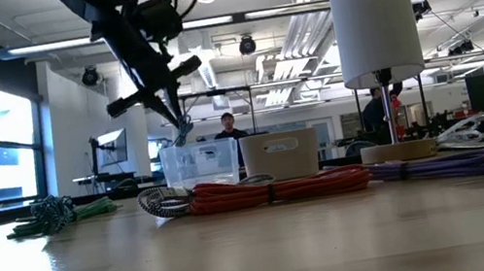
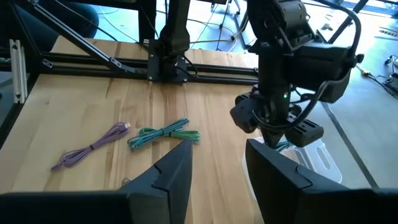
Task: Pick & Place USB Port
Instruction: Put the blue patterned charger cable into the transparent bin, then put the pink charger cable into the gray bin
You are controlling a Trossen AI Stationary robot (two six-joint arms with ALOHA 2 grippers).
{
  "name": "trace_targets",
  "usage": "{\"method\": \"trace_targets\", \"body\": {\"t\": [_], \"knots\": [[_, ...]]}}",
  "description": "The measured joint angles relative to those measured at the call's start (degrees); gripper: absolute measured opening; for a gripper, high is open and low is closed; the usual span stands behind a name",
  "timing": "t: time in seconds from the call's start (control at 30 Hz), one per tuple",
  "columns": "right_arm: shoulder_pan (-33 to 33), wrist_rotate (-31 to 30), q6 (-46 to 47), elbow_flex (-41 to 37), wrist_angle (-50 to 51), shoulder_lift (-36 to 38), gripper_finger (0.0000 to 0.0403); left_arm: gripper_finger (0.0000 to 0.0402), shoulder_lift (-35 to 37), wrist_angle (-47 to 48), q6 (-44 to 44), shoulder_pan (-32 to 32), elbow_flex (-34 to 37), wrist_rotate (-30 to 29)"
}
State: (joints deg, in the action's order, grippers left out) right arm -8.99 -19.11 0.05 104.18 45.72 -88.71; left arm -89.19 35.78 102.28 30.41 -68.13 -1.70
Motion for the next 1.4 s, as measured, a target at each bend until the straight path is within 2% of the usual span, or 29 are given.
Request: {"method": "trace_targets", "body": {"t": [0.23, 0.57, 0.7, 0.8, 0.9, 0.97, 1.03, 1.13, 1.27, 1.33, 1.4], "knots": [[0.0, 0.01, 0.6, 0.0, 0.02, 0.0, 0.0143, 0.0049, -0.61, -5.47, -2.73, 0.0, 0.01, -4.09], [0.0, 0.13, 1.24, 0.0, 0.96, 0.0, 0.0147, 0.0056, -0.61, -6.3, -2.08, 0.43, -0.62, -8.4], [0.0, -0.09, 1.14, 0.0, 1.17, -0.01, 0.0148, 0.0057, -0.61, -7.64, -4.19, 1.15, -0.82, -14.76], [0.0, -0.15, -0.28, 0.0, 1.95, 0.0, 0.0153, 0.0057, -0.43, -3.96, -8.67, 1.51, -5.01, -19.02], [0.0, -0.13, -1.18, 0.0, 3.66, 0.73, 0.016, 0.0057, -0.07, 4.25, -13.12, 1.46, -12.62, -19.04], [0.0, -0.9, -1.41, 0.0, 5.46, 1.85, 0.0165, 0.0058, 0.27, 11.27, -16.16, 1.36, -18.88, -15.43], [0.0, -1.89, -0.61, 0.0, 8.61, 3.44, 0.0168, 0.0058, 0.33, 17.9, -19.73, 0.78, -25.87, -9.36], [-0.06, -2.4, 1.95, 0.0, 13.85, 6.28, 0.017, 0.0058, 0.33, 27.34, -25.99, 0.66, -36.8, 4.67], [-0.04, -0.33, 6.2, 0.02, 23.13, 10.28, 0.0168, 0.0058, 0.5, 34.25, -34.11, 0.7, -48.65, 24.46], [-0.04, 1.34, 7.85, 0.02, 27.88, 11.73, 0.0169, 0.0058, 0.64, 37.04, -37.07, 0.69, -52.59, 31.48], [-0.04, 3.31, 9.63, 0.02, 32.3, 12.69, 0.0171, 0.0058, 1.12, 39.41, -38.55, 0.56, -55.51, 35.22]]}}
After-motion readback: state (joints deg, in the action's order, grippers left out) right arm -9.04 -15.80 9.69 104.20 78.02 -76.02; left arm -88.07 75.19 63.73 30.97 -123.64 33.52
